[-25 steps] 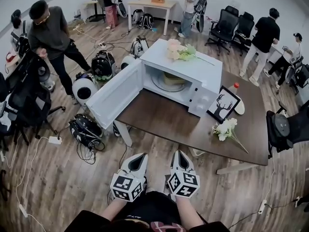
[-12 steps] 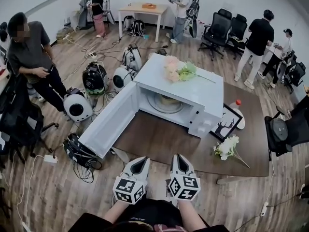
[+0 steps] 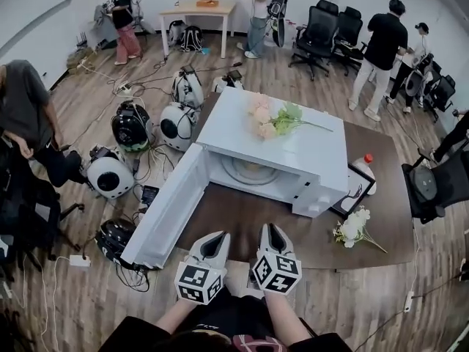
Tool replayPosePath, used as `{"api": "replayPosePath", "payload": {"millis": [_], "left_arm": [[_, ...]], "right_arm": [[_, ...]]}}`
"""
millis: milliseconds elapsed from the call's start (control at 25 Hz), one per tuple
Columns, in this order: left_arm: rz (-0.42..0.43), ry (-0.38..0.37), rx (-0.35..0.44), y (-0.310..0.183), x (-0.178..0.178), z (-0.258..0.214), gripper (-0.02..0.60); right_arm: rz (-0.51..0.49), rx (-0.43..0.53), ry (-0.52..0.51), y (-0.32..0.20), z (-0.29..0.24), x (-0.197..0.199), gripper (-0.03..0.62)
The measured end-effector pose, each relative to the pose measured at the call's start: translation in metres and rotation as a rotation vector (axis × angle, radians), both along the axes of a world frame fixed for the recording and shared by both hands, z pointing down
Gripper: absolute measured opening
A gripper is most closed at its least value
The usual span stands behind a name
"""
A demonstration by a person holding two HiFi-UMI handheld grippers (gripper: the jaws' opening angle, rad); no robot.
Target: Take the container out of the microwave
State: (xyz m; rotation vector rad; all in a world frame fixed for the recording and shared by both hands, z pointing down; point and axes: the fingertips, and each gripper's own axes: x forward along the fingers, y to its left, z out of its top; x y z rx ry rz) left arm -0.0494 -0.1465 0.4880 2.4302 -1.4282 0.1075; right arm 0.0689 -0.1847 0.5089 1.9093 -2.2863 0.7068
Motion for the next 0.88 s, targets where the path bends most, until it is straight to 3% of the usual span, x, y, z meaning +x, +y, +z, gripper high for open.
{"api": "replayPosePath", "payload": {"millis": [240,360,880], "left_arm": [[0.012,-0.023,-0.012,-0.022,-0.02,0.01,0.009],[0.001,-0.022,-0.013,-0.032,-0.03,0.009,0.009],[0.004,-0.028,-0.06,-0.059,-0.034,0.016,0.009]], "right_arm": [[0.104,0.015,-0.073,-0.046,0.0,-0.017,0.081],[0.117,0.029,-0.098,-0.07,-0.006,-0.032,0.137],[0.263,-0.033,-0.214,-0.163,0.01,-0.025,0.239]]}}
